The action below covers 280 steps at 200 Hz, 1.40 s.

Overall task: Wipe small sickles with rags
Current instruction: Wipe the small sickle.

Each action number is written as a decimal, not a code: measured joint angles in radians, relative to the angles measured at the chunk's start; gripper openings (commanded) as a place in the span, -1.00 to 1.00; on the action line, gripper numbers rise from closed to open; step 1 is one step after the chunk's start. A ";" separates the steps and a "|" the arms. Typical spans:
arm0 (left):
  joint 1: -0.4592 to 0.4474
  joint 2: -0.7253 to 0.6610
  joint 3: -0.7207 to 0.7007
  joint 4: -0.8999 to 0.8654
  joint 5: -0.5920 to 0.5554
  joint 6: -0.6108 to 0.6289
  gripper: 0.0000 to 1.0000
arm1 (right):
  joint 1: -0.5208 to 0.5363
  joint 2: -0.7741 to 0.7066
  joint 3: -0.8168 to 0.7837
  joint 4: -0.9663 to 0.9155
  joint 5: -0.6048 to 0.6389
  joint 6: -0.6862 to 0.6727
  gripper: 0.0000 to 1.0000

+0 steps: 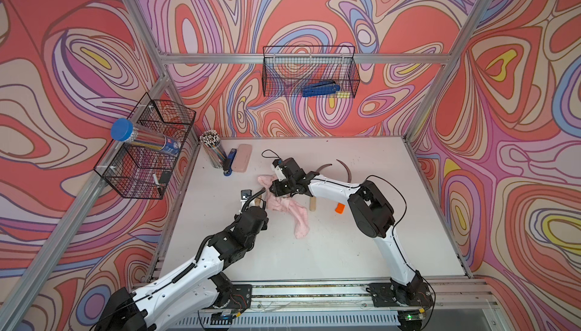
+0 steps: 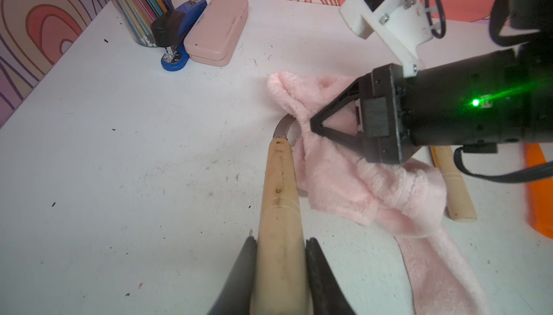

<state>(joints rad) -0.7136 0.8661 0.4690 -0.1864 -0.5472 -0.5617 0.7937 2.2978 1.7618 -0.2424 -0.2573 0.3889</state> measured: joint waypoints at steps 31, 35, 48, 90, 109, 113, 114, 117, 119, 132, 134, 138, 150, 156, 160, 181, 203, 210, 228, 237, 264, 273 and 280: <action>0.000 0.000 0.000 -0.006 -0.012 -0.004 -1.00 | 0.058 -0.022 -0.017 0.007 0.040 -0.012 -1.00; 0.000 0.000 0.000 -0.005 -0.012 -0.004 -1.00 | 0.061 -0.029 -0.024 0.008 0.040 -0.013 -1.00; 0.000 0.000 0.000 -0.004 -0.011 -0.004 -1.00 | 0.068 -0.063 -0.054 0.011 0.029 -0.014 -1.00; 0.000 0.000 0.000 -0.004 -0.013 -0.004 -1.00 | 0.083 -0.119 -0.097 0.022 0.022 -0.014 -1.00; 0.000 0.000 0.000 -0.004 -0.013 -0.004 -1.00 | 0.083 -0.119 -0.100 0.022 0.021 -0.016 -1.00; 0.000 0.000 0.000 -0.004 -0.013 -0.004 -1.00 | 0.083 -0.119 -0.100 0.023 0.022 -0.017 -1.00; 0.000 0.000 0.000 -0.004 -0.013 -0.004 -1.00 | 0.083 -0.119 -0.100 0.023 0.022 -0.017 -1.00; 0.000 0.000 0.000 -0.004 -0.013 -0.004 -1.00 | 0.083 -0.119 -0.100 0.024 0.021 -0.017 -1.00; 0.000 0.000 0.000 -0.004 -0.013 -0.004 -1.00 | 0.083 -0.119 -0.100 0.024 0.022 -0.017 -1.00; 0.000 0.000 0.000 -0.004 -0.013 -0.004 -1.00 | 0.083 -0.119 -0.100 0.024 0.026 -0.019 -1.00; 0.000 0.000 0.000 -0.004 -0.013 -0.004 -1.00 | 0.083 -0.119 -0.100 0.023 0.027 -0.020 -1.00; 0.000 0.000 0.000 -0.004 -0.013 -0.004 -1.00 | 0.083 -0.119 -0.100 0.023 0.029 -0.021 -1.00; 0.000 0.000 0.000 -0.004 -0.012 -0.004 -1.00 | 0.082 -0.113 -0.087 0.012 0.030 -0.024 -1.00; 0.001 0.000 0.000 -0.005 -0.014 -0.004 -1.00 | 0.078 -0.103 -0.074 0.005 0.027 -0.025 -1.00; 0.002 0.000 0.000 -0.005 -0.015 -0.004 -1.00 | 0.076 -0.096 -0.065 0.005 0.024 -0.025 -1.00; 0.002 -0.001 0.000 -0.005 -0.019 -0.004 -1.00 | 0.050 -0.034 -0.004 0.003 0.006 -0.022 -1.00; 0.003 -0.001 0.000 -0.005 -0.016 -0.005 -1.00 | 0.000 0.039 0.037 0.007 -0.025 -0.010 -1.00; 0.005 -0.001 -0.001 -0.005 -0.014 -0.008 -1.00 | -0.016 0.054 0.041 0.010 -0.034 -0.006 -1.00; 0.006 -0.001 -0.003 -0.004 -0.002 -0.010 -1.00 | -0.048 0.070 0.042 0.010 -0.069 -0.001 -1.00; 0.006 -0.001 -0.003 -0.003 0.004 -0.010 -1.00 | -0.056 0.070 0.042 0.008 -0.080 0.000 -1.00; 0.006 -0.001 -0.005 0.001 0.006 -0.011 -1.00 | -0.064 0.070 0.035 0.010 -0.088 0.001 -1.00; 0.006 -0.002 -0.005 0.001 0.010 -0.011 -1.00 | -0.066 0.068 0.030 0.011 -0.088 0.001 -1.00; 0.006 -0.002 -0.006 0.002 0.013 -0.011 -1.00 | -0.069 0.066 0.024 0.011 -0.087 0.001 -1.00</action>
<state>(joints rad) -0.7078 0.8646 0.4629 -0.1844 -0.5343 -0.5732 0.7250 2.3634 1.7859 -0.2314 -0.3447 0.3897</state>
